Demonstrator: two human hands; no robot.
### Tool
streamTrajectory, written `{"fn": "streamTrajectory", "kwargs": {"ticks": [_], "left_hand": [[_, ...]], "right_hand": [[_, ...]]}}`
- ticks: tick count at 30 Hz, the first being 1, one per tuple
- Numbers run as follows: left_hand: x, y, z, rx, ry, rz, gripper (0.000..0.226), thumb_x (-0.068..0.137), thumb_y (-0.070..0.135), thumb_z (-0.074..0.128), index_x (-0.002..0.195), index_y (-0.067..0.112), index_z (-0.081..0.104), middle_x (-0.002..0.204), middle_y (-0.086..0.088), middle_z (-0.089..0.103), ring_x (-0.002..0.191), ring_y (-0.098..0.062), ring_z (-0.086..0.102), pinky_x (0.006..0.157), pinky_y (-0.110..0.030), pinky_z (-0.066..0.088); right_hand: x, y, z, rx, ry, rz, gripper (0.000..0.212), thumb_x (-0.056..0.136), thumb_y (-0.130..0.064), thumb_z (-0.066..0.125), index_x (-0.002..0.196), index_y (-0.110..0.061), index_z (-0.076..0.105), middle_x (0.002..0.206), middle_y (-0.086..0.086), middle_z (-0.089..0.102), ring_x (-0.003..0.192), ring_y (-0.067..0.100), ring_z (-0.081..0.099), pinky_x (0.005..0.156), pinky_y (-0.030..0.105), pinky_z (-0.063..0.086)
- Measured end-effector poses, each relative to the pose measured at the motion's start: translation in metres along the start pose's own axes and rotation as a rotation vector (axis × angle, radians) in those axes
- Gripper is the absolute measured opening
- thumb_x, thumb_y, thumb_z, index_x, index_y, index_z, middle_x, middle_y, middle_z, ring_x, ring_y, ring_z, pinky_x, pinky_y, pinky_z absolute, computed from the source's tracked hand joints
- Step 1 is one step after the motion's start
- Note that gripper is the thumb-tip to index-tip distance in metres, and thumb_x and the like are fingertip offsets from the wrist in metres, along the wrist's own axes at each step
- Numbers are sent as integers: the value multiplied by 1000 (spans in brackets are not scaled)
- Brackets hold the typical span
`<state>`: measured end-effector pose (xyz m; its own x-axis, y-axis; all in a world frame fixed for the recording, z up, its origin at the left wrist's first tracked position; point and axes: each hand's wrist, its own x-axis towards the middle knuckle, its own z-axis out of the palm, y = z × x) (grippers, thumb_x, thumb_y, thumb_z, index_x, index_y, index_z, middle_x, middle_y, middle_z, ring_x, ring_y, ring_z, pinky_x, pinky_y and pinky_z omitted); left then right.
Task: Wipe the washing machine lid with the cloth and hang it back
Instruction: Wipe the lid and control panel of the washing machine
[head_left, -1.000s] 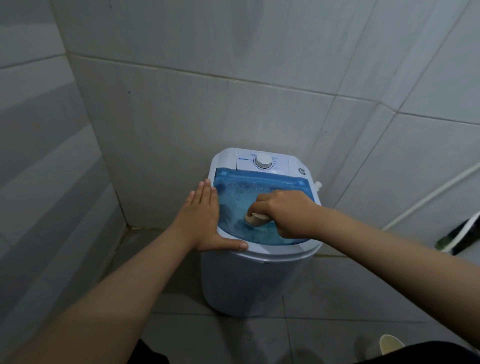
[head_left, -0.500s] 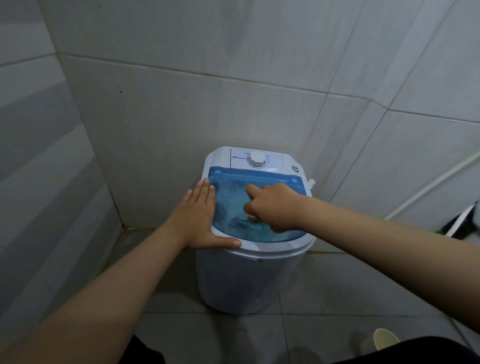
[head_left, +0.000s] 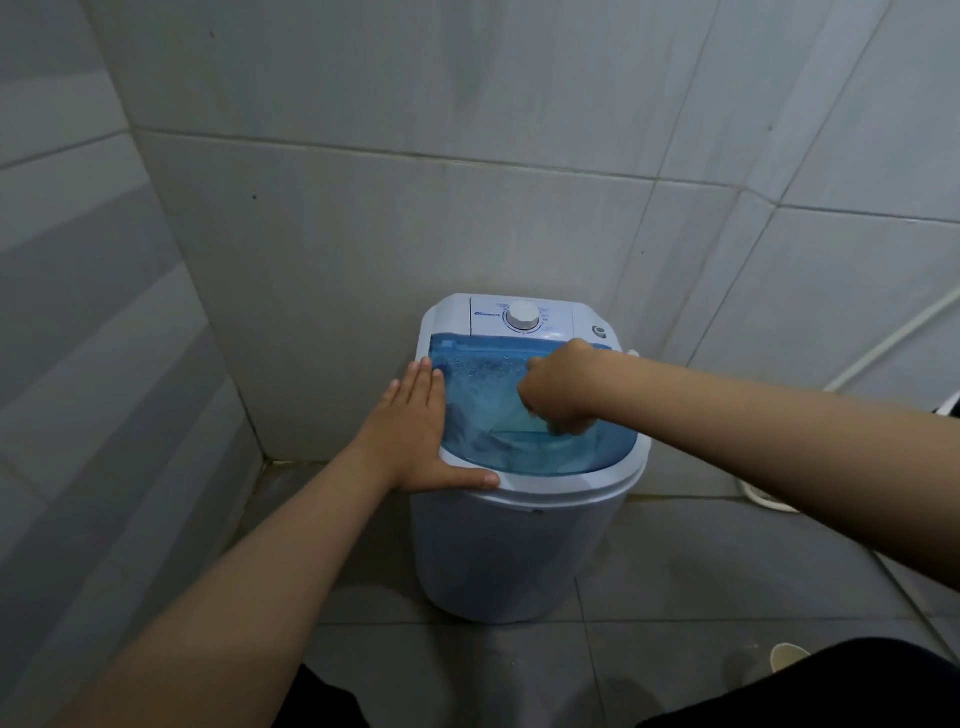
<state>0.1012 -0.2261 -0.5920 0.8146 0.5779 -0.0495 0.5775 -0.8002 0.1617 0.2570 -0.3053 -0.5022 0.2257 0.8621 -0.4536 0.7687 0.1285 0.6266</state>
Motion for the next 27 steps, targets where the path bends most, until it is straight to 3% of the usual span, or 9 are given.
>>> {"fn": "streamTrajectory", "kwargs": {"ticks": [3, 7, 10, 13, 16, 23, 27], "left_hand": [[0, 0, -1, 0, -4, -2, 153, 35, 101, 16, 147, 1, -13, 157, -17, -19, 145, -28, -17, 119, -43, -3], [2, -2, -1, 6, -6, -1, 155, 32, 102, 14, 146, 0, -13, 156, -18, -19, 145, -29, -16, 119, -43, -3], [3, -2, 0, 5, -6, 0, 156, 31, 102, 12, 146, 0, -13, 156, -18, -18, 145, -29, -16, 118, -42, -4], [4, -2, 2, 3, 3, 0, 155, 32, 102, 12, 146, 1, -13, 157, -18, -19, 145, -28, -17, 118, -42, -4], [3, -3, 2, -1, -4, 10, 153, 34, 101, 15, 146, 2, -15, 156, -17, -20, 144, -28, -18, 118, -41, -5], [4, -3, 3, -11, 3, 8, 155, 32, 102, 13, 147, 1, -13, 157, -17, -19, 145, -27, -18, 118, -42, -5], [4, -3, 4, -18, 22, 10, 156, 30, 103, 11, 147, 1, -12, 157, -17, -18, 145, -27, -18, 117, -42, -5]], "right_hand": [[-2, 12, -5, -11, -15, 37, 21, 82, -18, 57, 103, -16, 62, 110, 2, 63, 81, 26, 59, 65, 34, 44], [-9, 28, 3, 506, 223, -15, 5, 75, -15, 50, 78, -14, 54, 89, 5, 66, 77, 31, 53, 68, 33, 47], [-4, 21, 15, 737, 266, -72, 17, 68, -3, 48, 83, -10, 52, 94, 9, 67, 90, 31, 59, 77, 39, 50], [2, 17, 24, 840, 324, -91, 24, 68, -2, 55, 83, -21, 53, 83, 1, 60, 83, 25, 56, 72, 37, 49], [3, 19, 31, 870, 317, -107, 21, 70, -3, 59, 82, -20, 57, 79, 0, 60, 77, 22, 55, 66, 33, 45], [7, 14, 31, 847, 300, -133, 24, 75, -19, 73, 97, -16, 63, 98, 4, 68, 91, 24, 61, 81, 41, 51], [13, 12, 25, 853, 318, -130, 28, 74, -20, 74, 96, -20, 57, 88, -2, 62, 85, 21, 56, 78, 38, 50]]}}
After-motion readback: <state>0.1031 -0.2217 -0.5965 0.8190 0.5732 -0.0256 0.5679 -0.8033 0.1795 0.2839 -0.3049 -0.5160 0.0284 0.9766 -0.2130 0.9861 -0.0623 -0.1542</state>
